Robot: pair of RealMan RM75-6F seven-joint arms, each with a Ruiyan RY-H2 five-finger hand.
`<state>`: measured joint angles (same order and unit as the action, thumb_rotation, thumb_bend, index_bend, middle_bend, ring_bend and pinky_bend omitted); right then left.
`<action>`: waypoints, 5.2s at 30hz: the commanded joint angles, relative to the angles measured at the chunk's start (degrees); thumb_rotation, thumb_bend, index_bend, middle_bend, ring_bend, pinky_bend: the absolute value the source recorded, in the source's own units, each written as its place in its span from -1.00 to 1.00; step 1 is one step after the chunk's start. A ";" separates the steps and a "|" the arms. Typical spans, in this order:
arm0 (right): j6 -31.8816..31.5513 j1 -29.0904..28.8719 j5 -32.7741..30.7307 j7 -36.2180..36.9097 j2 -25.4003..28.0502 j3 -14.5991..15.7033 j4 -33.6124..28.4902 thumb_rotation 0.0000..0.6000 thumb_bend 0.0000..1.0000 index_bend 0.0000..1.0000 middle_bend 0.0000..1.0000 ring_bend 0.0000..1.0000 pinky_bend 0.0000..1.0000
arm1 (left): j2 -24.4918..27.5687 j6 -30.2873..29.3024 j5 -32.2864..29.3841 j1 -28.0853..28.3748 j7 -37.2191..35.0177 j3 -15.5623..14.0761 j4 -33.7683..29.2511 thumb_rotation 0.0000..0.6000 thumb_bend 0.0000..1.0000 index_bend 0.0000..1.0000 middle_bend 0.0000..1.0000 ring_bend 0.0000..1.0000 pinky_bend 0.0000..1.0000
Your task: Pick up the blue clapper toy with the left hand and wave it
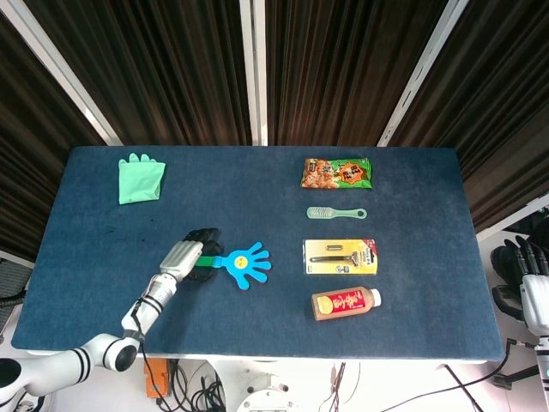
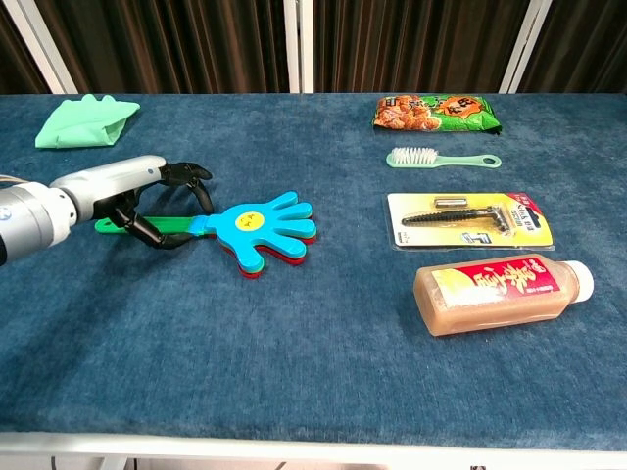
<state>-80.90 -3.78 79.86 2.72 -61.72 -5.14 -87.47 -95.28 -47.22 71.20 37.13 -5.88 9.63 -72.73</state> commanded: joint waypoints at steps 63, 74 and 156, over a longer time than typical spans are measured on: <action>0.36 -0.08 0.25 0.71 0.07 0.07 0.37 1.00 -0.44 -1.00 -1.00 -1.00 -1.00 | -2.12 -3.09 -9.28 0.12 11.55 1.91 0.84 1.00 -0.31 0.06 0.69 0.70 0.81; 0.81 -0.05 -0.22 1.51 0.06 0.05 0.89 1.00 -0.44 -1.00 -1.00 -1.00 -1.00 | -2.80 -7.09 -21.63 1.54 24.36 4.95 -3.21 1.00 -0.32 0.72 0.98 0.95 0.99; 1.58 -0.66 -0.07 -1.43 -0.60 0.57 -0.67 1.00 -0.43 -1.00 -1.00 -1.00 -1.00 | 12.00 -17.32 19.65 -1.99 -45.48 3.14 -3.44 1.00 0.31 1.00 1.00 1.00 1.00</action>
<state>-79.31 -4.42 79.76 1.33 -62.30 -4.59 -88.11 -85.35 -61.14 86.44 35.02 -55.03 13.84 -77.42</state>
